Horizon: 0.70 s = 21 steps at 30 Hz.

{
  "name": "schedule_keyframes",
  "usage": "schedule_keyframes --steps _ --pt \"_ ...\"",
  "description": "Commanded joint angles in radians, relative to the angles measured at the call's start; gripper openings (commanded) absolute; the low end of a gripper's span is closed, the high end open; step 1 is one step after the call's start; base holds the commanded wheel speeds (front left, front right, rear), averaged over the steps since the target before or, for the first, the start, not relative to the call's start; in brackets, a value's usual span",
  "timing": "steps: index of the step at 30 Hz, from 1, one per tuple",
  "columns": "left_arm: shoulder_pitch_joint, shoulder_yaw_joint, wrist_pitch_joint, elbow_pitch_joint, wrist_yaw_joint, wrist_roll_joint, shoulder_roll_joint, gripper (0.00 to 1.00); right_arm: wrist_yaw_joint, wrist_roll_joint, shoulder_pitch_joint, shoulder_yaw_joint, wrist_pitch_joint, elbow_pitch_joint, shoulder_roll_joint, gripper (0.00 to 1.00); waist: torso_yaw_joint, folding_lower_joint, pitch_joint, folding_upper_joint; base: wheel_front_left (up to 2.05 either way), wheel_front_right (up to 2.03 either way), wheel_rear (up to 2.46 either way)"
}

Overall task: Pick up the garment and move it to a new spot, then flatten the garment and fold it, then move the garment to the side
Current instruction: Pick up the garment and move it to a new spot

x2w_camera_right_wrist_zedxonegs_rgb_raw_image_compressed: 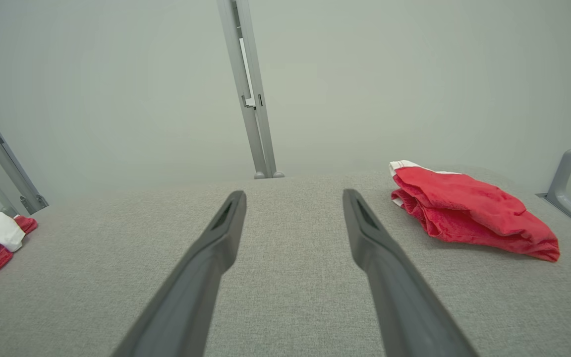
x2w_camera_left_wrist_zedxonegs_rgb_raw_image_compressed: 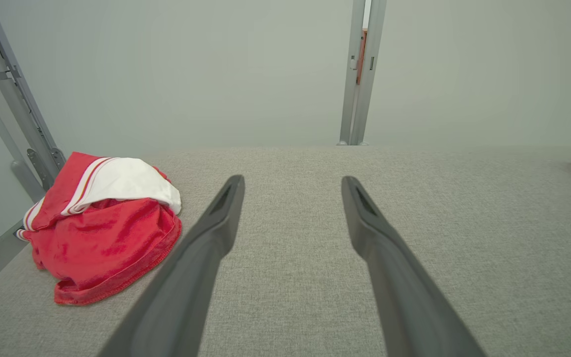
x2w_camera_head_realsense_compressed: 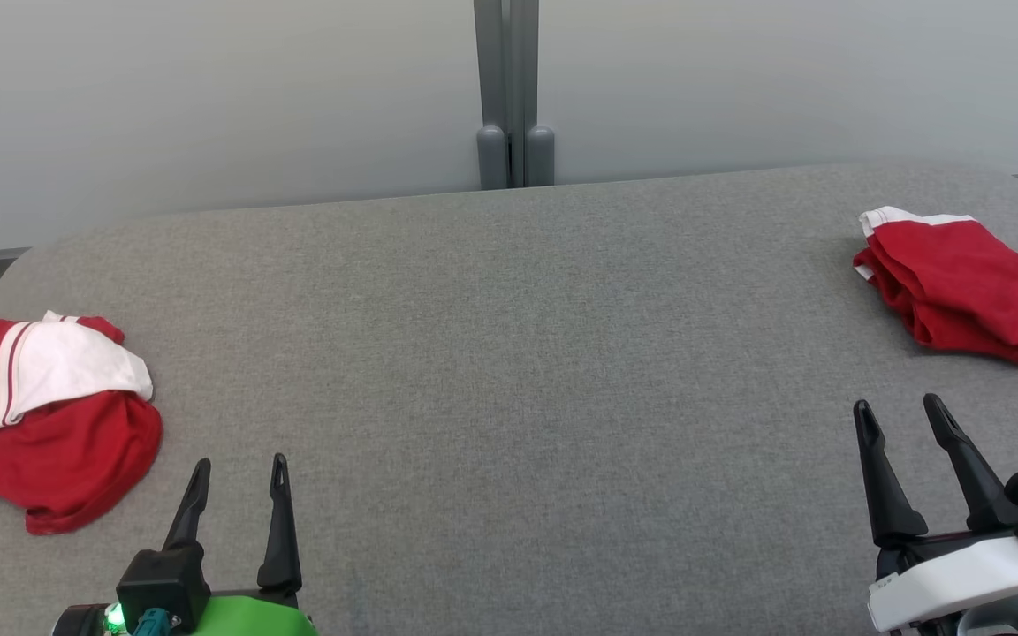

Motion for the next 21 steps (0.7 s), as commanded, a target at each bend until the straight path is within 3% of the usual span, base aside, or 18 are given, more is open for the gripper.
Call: schedule_keyframes --steps 1,9,21 --pt "-0.006 0.001 -0.004 0.005 -0.003 -0.008 0.007 1.0 -0.001 -0.004 0.009 -0.002 -0.001 -0.002 -0.005 1.0 0.002 0.0001 -0.001 0.0 0.0 0.0 0.0" --pt "-0.047 -0.007 -0.019 0.015 -0.006 0.003 0.003 1.0 -0.001 0.005 -0.002 -0.018 0.009 -0.013 -0.018 1.0 0.064 0.0001 0.022 0.0 0.0 0.0 0.0" --pt "-0.168 0.03 -0.056 0.073 -0.026 -0.02 -0.026 1.0 0.0 0.0 -0.052 0.009 0.04 -0.08 -0.043 1.0 0.33 0.0001 0.098 0.0 0.0 0.0 0.0"
